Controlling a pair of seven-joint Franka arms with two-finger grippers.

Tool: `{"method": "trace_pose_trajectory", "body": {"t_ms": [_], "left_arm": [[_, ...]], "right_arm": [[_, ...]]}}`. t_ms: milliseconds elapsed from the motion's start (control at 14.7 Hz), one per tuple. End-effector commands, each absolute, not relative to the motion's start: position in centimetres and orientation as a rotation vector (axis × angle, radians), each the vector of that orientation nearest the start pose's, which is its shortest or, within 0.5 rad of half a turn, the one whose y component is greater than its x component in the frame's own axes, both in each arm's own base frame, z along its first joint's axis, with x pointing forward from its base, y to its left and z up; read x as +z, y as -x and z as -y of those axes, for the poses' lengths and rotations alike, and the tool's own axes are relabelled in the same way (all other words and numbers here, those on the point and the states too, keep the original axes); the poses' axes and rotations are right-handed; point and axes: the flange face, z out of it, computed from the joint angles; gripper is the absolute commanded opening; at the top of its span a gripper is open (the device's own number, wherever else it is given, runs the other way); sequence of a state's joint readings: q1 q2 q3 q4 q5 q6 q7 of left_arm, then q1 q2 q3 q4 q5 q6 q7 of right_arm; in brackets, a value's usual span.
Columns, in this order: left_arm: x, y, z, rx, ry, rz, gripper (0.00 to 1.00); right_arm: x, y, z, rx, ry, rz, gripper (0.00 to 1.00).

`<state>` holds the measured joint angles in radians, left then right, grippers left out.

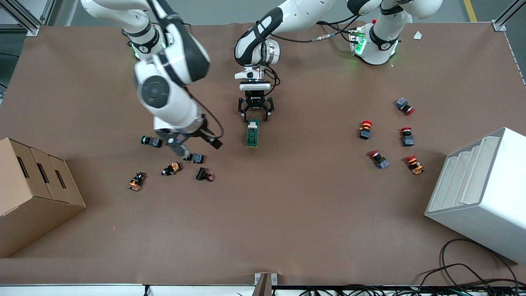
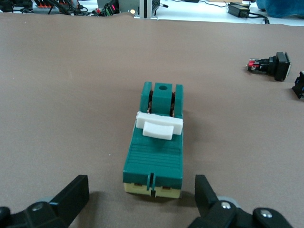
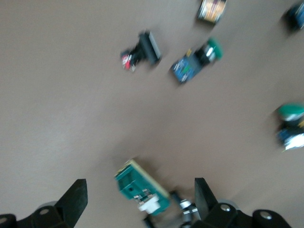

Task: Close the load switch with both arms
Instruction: 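Hold the switch base with the left gripper while the right gripper reaches the handle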

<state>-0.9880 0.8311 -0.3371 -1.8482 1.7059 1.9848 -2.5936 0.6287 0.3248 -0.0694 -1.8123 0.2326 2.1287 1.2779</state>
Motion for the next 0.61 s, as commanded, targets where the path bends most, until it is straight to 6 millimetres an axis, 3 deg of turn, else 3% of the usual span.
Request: {"method": "trace_pose_trajectory", "body": {"t_ms": [0,136,273,545], "left_arm": [[6.1,-19.8,56.6,-1.544,2.784,0.071,0.98],[5.8,-19.7,56.5,-1.539,2.784,0.067,0.98],[5.7,-19.5,56.4,-1.536,2.783,0.060,0.98],[5.1,-19.8,56.2,-1.528,2.775,0.057,0.98]], "right_arm": [[34.2,-53.3,-36.2,0.281,2.608,-1.380,1.00],[33.2,-53.3,-37.0,0.345,2.514,-1.427,1.00],[31.4,-51.8,-38.7,0.342,2.513,-1.415,1.00],[27.7,-48.2,-40.0,0.324,2.555,-1.381,1.00]]}}
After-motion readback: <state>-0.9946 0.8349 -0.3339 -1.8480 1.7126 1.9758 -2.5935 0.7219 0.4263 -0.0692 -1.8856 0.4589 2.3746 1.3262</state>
